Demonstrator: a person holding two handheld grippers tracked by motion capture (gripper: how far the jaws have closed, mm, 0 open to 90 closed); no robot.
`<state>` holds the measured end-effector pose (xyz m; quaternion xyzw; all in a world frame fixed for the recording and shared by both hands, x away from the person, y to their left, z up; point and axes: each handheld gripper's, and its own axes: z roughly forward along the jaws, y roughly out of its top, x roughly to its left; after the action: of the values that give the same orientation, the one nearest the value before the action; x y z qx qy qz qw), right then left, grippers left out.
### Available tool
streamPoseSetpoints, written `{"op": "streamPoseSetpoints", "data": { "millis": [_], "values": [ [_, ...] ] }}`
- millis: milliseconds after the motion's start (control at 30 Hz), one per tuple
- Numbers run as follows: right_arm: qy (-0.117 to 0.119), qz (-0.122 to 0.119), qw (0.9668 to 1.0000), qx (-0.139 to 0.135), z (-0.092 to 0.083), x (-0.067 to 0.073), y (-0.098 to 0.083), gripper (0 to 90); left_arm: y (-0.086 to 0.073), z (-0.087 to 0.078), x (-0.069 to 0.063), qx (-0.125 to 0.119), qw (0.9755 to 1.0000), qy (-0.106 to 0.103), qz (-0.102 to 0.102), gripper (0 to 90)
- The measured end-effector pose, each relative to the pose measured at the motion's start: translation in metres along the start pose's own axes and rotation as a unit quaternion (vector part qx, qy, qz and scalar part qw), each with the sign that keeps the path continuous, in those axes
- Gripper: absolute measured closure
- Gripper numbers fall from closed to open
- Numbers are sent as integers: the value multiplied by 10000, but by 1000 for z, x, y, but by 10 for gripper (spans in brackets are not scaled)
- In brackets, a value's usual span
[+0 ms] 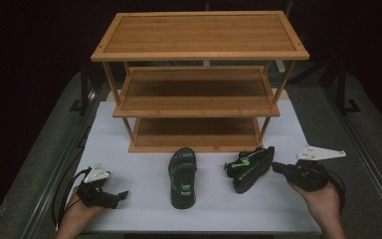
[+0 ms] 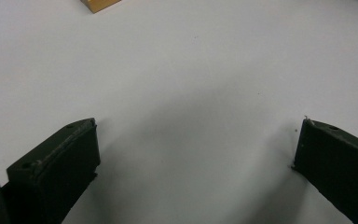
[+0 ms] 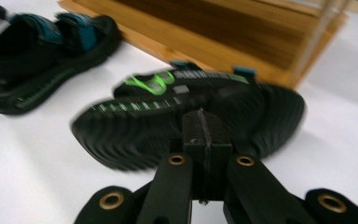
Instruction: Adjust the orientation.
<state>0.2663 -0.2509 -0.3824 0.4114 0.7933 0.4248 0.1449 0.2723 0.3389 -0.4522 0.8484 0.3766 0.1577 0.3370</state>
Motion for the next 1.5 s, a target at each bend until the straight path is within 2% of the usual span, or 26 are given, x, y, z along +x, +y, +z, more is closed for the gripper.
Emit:
{"op": "streamPoseSetpoints", "data": {
  "millis": [267, 400, 500, 533, 867, 1300, 1500],
  "values": [
    [319, -275, 9991, 77, 26, 14, 29, 897, 0, 0, 0, -9, 10000, -3, -6, 0],
    [351, -347, 9985, 251, 41, 19, 34, 897, 0, 0, 0, -1, 10000, -8, -6, 0],
    [275, -406, 9979, 430, 47, 22, 32, 897, 0, 0, 0, 4, 10000, -7, -7, 0],
    [270, -398, 9981, 388, 48, 22, 31, 898, 0, 0, 0, 5, 10000, -8, -8, 0],
    [205, -408, 9983, 353, 43, 24, 27, 900, 0, 0, 0, 5, 10000, -7, -6, 0],
    [237, -302, 9990, 228, 20, 23, 10, 900, 0, 0, 0, 7, 10000, -4, 2, 0],
    [302, -151, 9992, 198, 9, 20, -1, 900, 0, 0, 0, 11, 10000, -1, 5, 0]
  ]
}}
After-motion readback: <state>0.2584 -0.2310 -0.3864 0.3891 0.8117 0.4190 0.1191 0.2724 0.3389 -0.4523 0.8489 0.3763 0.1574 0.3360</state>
